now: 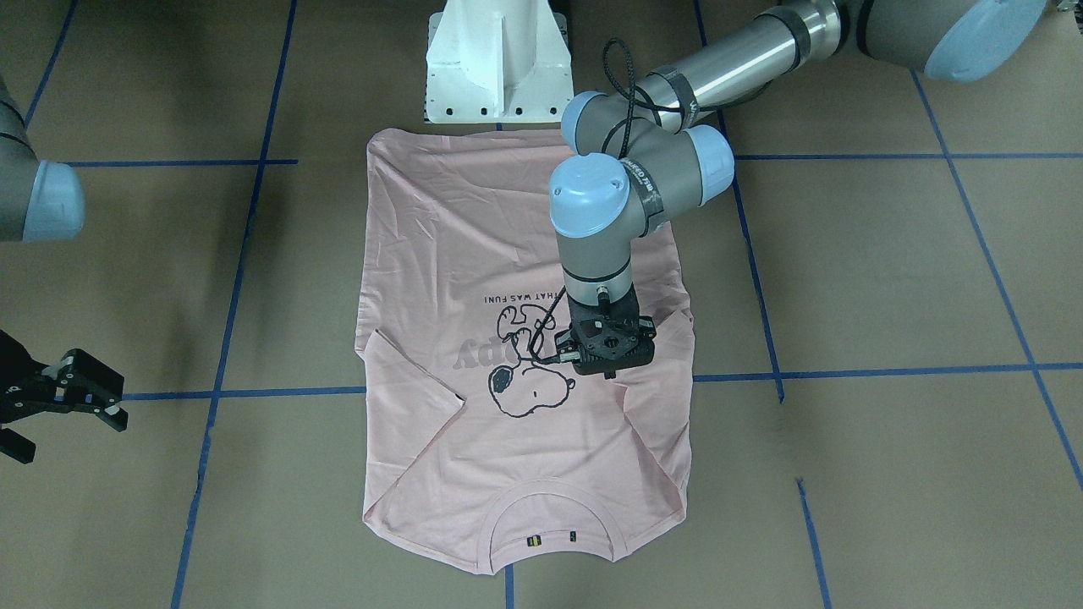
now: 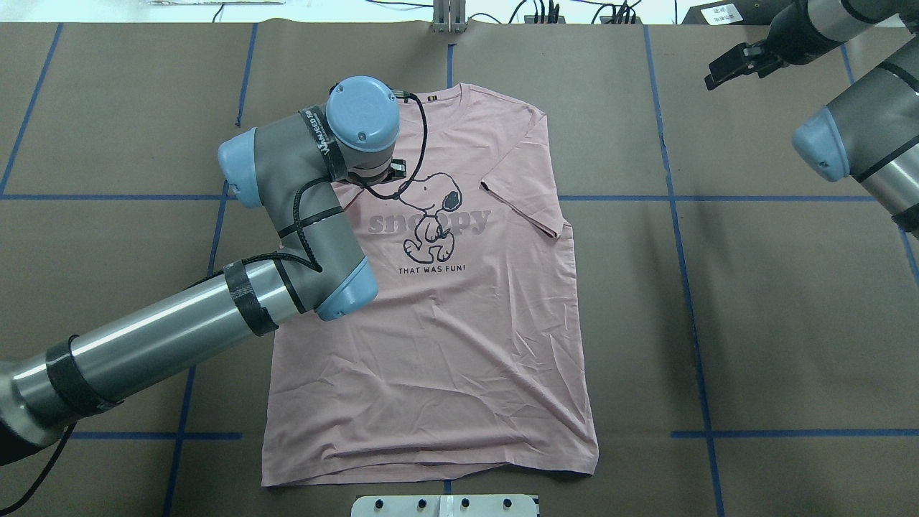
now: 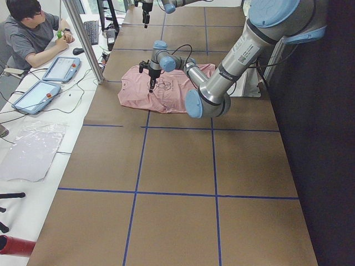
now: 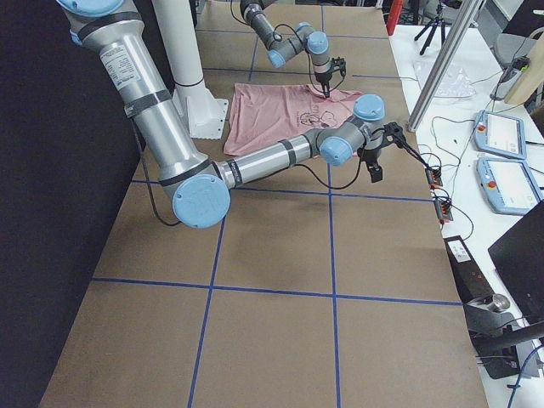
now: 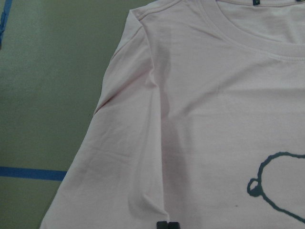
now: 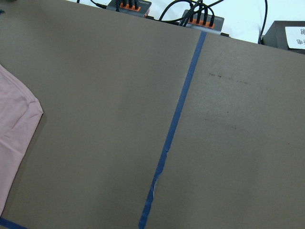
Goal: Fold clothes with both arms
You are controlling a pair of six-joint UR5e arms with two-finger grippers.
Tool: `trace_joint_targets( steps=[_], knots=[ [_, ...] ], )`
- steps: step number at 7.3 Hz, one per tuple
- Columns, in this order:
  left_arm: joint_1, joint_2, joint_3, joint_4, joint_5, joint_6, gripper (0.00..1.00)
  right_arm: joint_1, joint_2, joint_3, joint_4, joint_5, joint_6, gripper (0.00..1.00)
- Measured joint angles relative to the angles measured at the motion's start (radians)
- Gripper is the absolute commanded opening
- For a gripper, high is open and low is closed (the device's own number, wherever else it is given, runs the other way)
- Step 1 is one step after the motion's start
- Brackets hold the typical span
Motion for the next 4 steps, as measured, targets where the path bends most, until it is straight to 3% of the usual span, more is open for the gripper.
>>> trace_joint_targets(
  steps=[2, 4],
  knots=[
    [-0.001, -0.004, -0.008, -0.003, -0.005, 0.031, 1.00, -0.002, 0.003, 0.006, 0.001, 0.002, 0.015, 1.00],
    [-0.003, 0.053, -0.137, -0.003, -0.045, 0.100, 1.00, -0.045, -0.002, 0.076, -0.007, 0.002, 0.156, 1.00]
  ],
)
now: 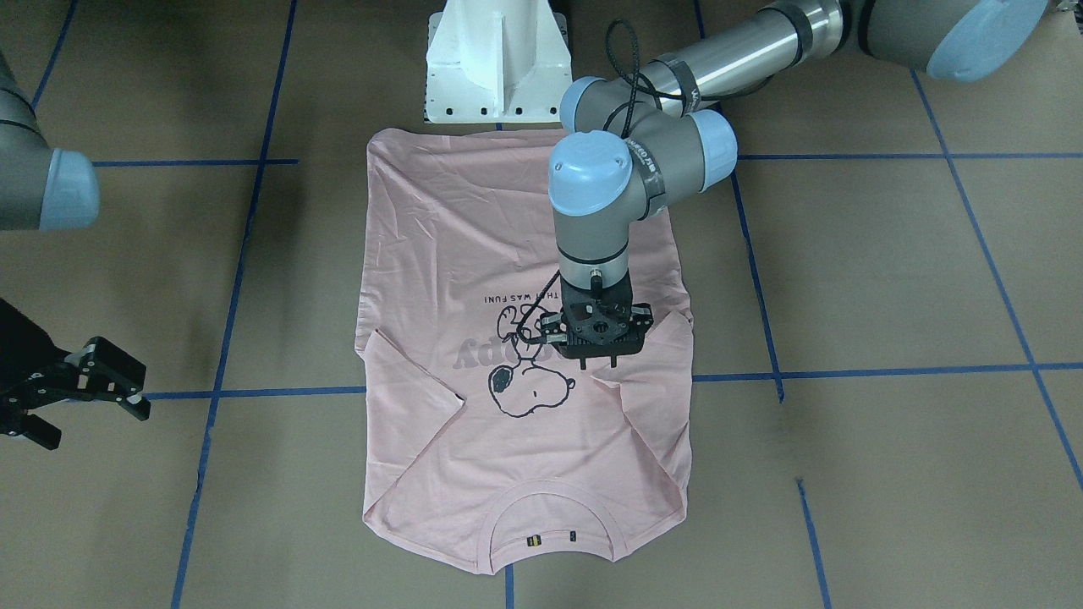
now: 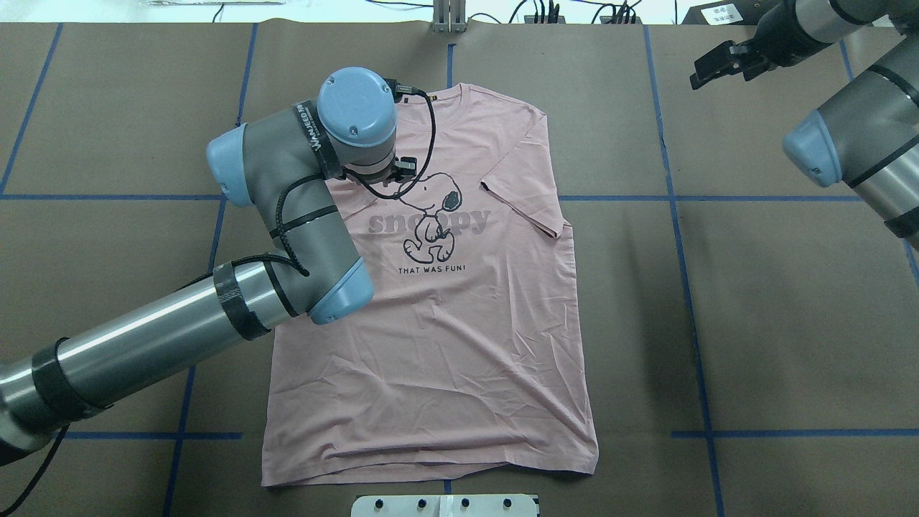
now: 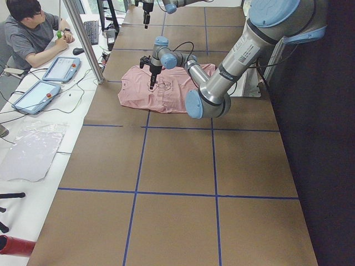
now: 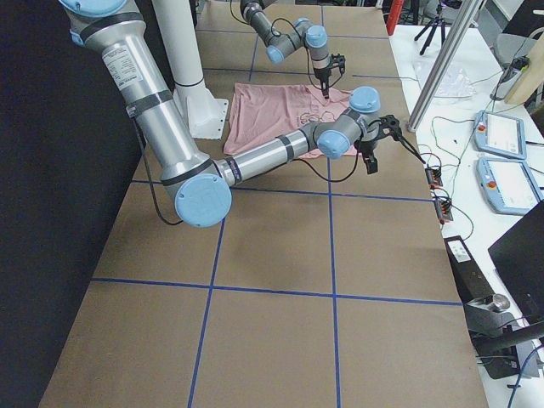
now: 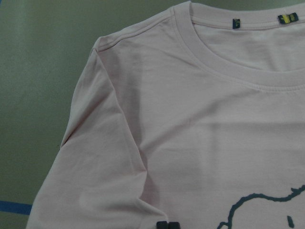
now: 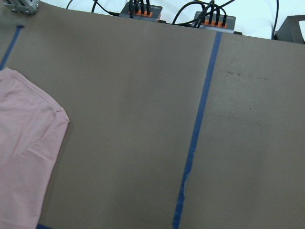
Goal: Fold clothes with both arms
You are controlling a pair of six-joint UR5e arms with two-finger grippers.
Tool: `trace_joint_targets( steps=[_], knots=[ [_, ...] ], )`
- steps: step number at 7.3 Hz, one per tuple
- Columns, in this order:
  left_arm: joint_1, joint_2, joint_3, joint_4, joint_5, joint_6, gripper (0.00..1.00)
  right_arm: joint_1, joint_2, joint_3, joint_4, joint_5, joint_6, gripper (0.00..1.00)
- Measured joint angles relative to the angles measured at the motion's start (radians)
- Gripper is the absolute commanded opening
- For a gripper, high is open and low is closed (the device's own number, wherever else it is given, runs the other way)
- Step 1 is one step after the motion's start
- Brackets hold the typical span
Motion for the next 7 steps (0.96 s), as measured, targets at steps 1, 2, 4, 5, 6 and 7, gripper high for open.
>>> trace_joint_targets(
  steps=[1, 2, 4, 5, 6, 7],
  knots=[
    [-0.001, 0.064, -0.107, 0.000, -0.025, 0.035, 1.00, -0.046, -0.008, 0.053, -0.003, -0.007, 0.110, 1.00],
    [-0.001, 0.130, -0.219, -0.001, -0.037, 0.054, 1.00, -0.110, -0.028, 0.118, -0.004, -0.033, 0.224, 1.00],
    [0.007, 0.246, -0.402, -0.006, -0.051, 0.059, 1.00, -0.311, -0.133, 0.322, -0.030, -0.203, 0.452, 0.98],
    [0.012, 0.304, -0.478, -0.009, -0.061, 0.055, 1.00, -0.439, -0.193, 0.431, -0.062, -0.322, 0.576, 0.95],
    [0.023, 0.365, -0.545, -0.014, -0.067, 0.032, 0.99, -0.573, -0.249, 0.522, -0.083, -0.442, 0.700, 0.88],
    [0.053, 0.429, -0.602, -0.035, -0.067, -0.033, 0.81, -0.701, -0.304, 0.589, -0.091, -0.552, 0.813, 0.84]
  ],
)
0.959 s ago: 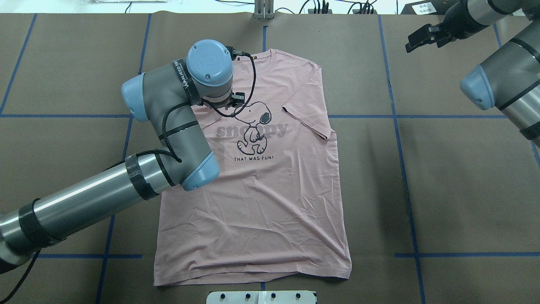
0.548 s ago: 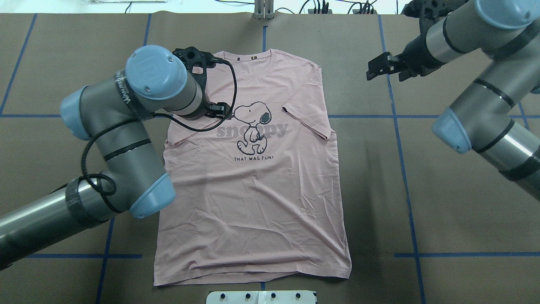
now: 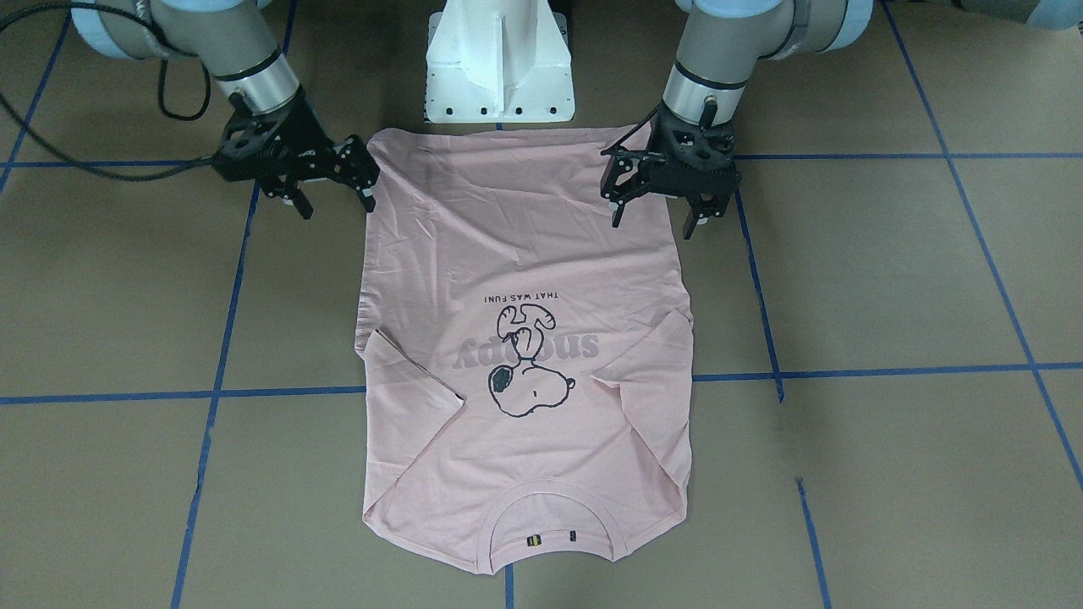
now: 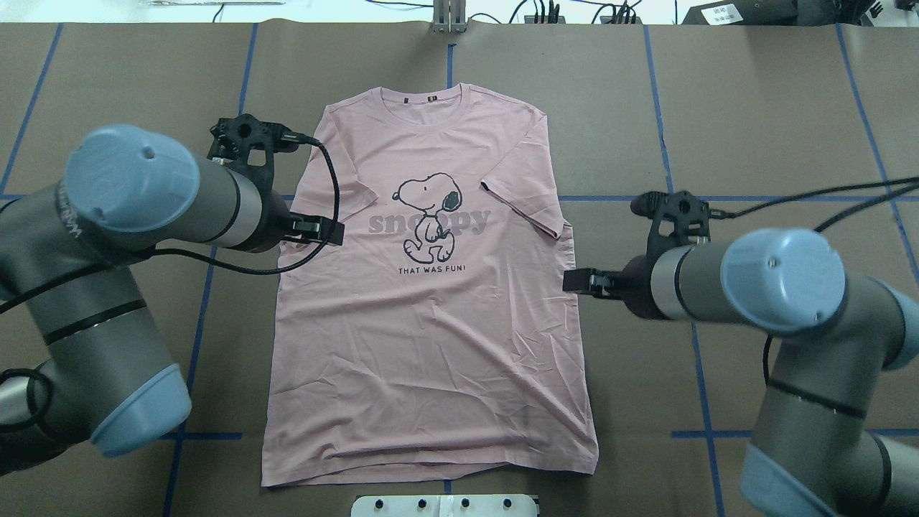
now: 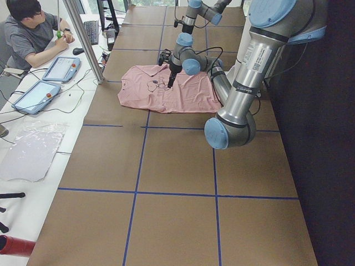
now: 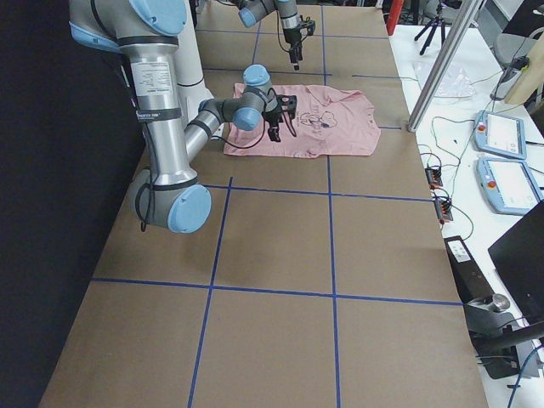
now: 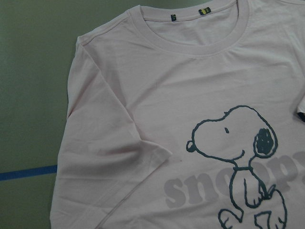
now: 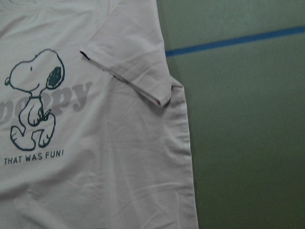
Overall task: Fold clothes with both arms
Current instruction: 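Move both grippers along the shirt sides toward the hem, then grasp the hem corners nearest the robot with both grippers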
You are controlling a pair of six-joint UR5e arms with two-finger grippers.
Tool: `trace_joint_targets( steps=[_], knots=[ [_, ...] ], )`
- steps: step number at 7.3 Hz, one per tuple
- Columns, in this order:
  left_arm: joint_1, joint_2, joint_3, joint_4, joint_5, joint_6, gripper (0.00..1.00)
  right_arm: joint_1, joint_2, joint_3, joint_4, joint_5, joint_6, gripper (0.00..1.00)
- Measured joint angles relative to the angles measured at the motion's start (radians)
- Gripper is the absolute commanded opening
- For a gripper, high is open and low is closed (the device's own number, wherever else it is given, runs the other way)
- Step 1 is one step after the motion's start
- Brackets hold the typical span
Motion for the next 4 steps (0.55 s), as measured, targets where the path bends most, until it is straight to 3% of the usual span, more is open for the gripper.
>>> trace_joint_targets(
  steps=[1, 2, 4],
  knots=[
    [0.052, 0.068, -0.041, -0.047, 0.007, -0.101, 0.64, -0.112, -0.050, 0.054, -0.003, -0.097, 0.099, 0.83],
    [0.125, 0.142, -0.064, -0.109, 0.038, -0.223, 0.58, -0.200, -0.086, 0.094, -0.004, -0.173, 0.170, 0.83],
    [0.291, 0.271, -0.081, -0.203, 0.149, -0.445, 0.57, -0.304, -0.113, 0.125, -0.006, -0.269, 0.236, 0.84]
  ],
)
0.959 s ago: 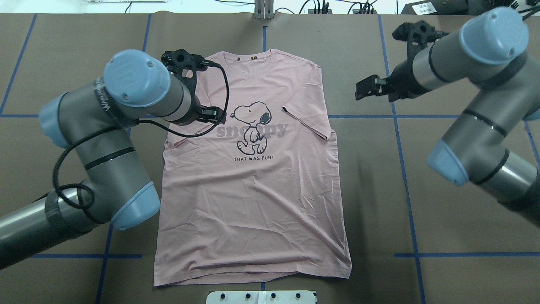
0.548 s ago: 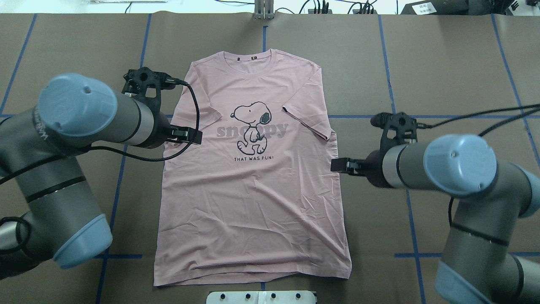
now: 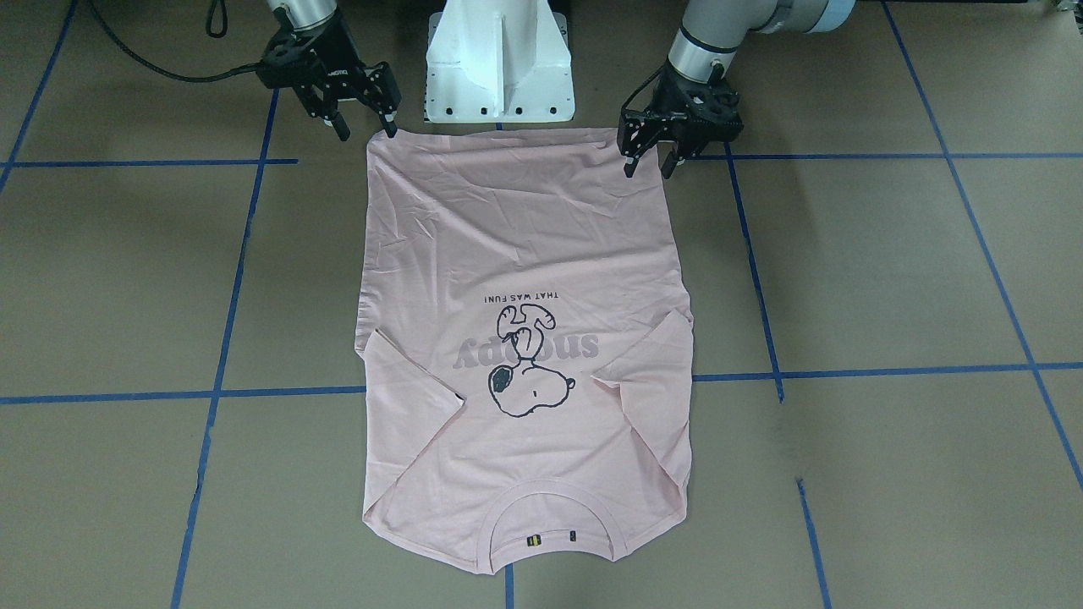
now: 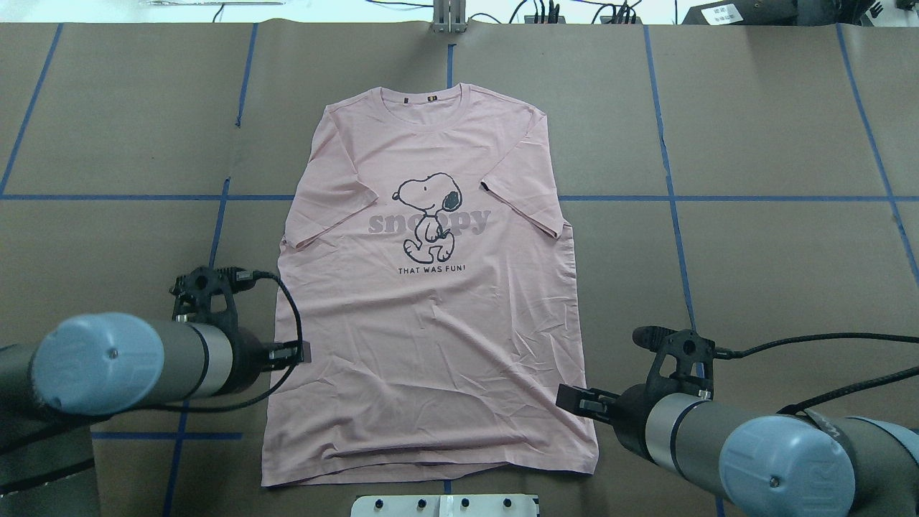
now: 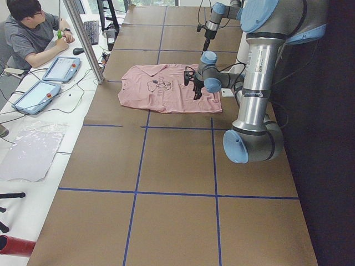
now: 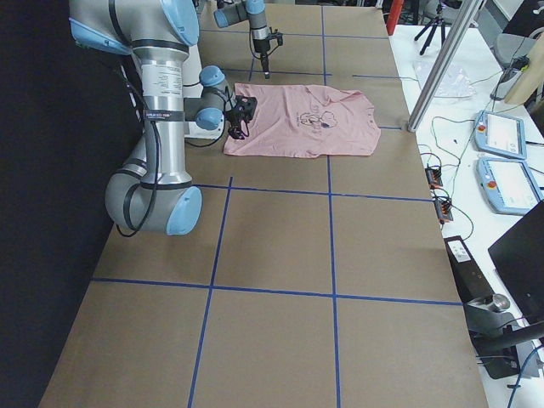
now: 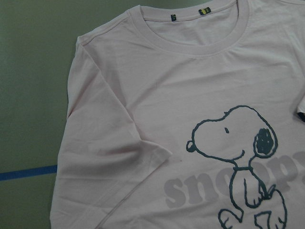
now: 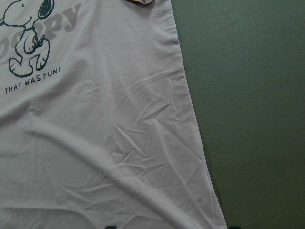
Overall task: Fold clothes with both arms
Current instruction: 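Grasp the hem corners nearest the robot with both grippers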
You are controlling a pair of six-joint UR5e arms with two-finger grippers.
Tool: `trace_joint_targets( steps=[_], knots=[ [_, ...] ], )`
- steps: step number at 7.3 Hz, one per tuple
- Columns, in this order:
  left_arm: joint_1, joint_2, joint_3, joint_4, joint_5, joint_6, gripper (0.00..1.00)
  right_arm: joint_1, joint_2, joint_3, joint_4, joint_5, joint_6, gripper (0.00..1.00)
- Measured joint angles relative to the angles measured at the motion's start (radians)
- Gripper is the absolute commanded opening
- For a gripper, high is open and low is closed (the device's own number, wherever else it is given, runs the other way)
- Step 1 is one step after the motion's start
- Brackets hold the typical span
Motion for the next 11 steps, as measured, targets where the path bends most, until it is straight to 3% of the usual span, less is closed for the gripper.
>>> trace_joint_targets(
  steps=[2, 5, 7, 10, 11],
  knots=[
    [0.131, 0.056, -0.001, -0.021, 0.075, -0.135, 0.57, -0.036, -0.004, 0.004, -0.001, -0.034, 0.014, 0.85],
    [0.198, 0.100, -0.001, -0.025, 0.114, -0.187, 0.57, -0.048, -0.008, 0.004, -0.001, -0.050, 0.016, 0.85],
    [0.217, 0.111, 0.000, -0.026, 0.116, -0.192, 0.50, -0.049, -0.010, 0.004, -0.001, -0.054, 0.016, 0.85],
    [0.253, 0.113, 0.001, -0.026, 0.117, -0.214, 0.47, -0.050, -0.011, 0.004, -0.001, -0.055, 0.016, 0.85],
    [0.264, 0.113, 0.002, -0.026, 0.117, -0.217, 0.38, -0.051, -0.012, 0.004, -0.001, -0.057, 0.016, 0.85]
  ],
)
